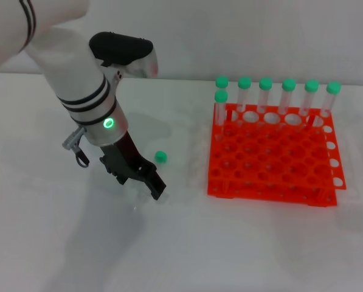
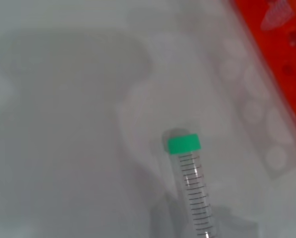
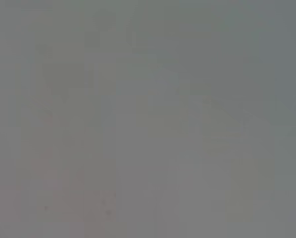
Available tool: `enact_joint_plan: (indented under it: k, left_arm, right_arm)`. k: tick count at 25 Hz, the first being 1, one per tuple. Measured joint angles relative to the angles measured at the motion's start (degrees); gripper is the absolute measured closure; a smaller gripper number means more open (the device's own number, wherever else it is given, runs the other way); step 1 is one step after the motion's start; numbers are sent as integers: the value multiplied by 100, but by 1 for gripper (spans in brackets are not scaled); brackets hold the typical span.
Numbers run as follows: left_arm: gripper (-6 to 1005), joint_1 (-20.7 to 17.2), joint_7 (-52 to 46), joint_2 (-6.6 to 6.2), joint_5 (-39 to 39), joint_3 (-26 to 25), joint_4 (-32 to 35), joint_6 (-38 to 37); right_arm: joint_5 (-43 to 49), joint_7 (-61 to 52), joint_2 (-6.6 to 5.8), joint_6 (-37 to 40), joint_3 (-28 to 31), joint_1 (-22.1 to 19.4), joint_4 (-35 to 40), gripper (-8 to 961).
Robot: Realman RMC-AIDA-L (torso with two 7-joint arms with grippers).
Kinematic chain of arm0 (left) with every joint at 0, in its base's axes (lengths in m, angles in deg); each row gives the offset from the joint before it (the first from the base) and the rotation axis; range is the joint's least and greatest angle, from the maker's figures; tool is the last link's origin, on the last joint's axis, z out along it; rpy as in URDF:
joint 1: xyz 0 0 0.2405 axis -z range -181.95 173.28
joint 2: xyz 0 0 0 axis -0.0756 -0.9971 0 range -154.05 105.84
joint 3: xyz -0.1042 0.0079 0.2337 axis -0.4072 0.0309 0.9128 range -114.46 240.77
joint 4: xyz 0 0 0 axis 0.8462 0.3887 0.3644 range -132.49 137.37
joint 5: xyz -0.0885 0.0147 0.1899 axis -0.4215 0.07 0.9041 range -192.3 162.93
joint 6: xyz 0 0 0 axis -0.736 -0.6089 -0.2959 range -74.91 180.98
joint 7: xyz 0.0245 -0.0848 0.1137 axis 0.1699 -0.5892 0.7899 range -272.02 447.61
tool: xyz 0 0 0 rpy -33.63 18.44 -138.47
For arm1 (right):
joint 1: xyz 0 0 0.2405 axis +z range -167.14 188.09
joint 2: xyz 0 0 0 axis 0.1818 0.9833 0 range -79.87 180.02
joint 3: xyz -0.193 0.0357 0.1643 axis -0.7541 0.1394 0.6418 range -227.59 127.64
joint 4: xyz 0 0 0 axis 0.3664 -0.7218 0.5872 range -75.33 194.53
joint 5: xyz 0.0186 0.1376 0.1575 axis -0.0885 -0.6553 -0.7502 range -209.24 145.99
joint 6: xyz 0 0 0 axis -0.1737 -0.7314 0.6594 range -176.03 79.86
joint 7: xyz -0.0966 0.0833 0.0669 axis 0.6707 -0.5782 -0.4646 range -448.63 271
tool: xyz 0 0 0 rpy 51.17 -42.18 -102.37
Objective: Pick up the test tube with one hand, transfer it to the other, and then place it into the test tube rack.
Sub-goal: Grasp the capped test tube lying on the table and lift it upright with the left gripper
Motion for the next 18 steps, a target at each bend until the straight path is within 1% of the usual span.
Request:
enact_joint_plan:
  k: [9,15,18]
  left_arm:
    - [110,-109,-281,8,209,2,191,235]
    - [283,-184,-364,12,300,2,369,423]
    - [483,-215,-403,16,343,1,446,524]
  right_arm:
    - [-10,0,5,-5,0,5,2,109]
    - [4,0,14,-20,0,31,2,110]
    - [7,0,22,-22,-3,32,1,110]
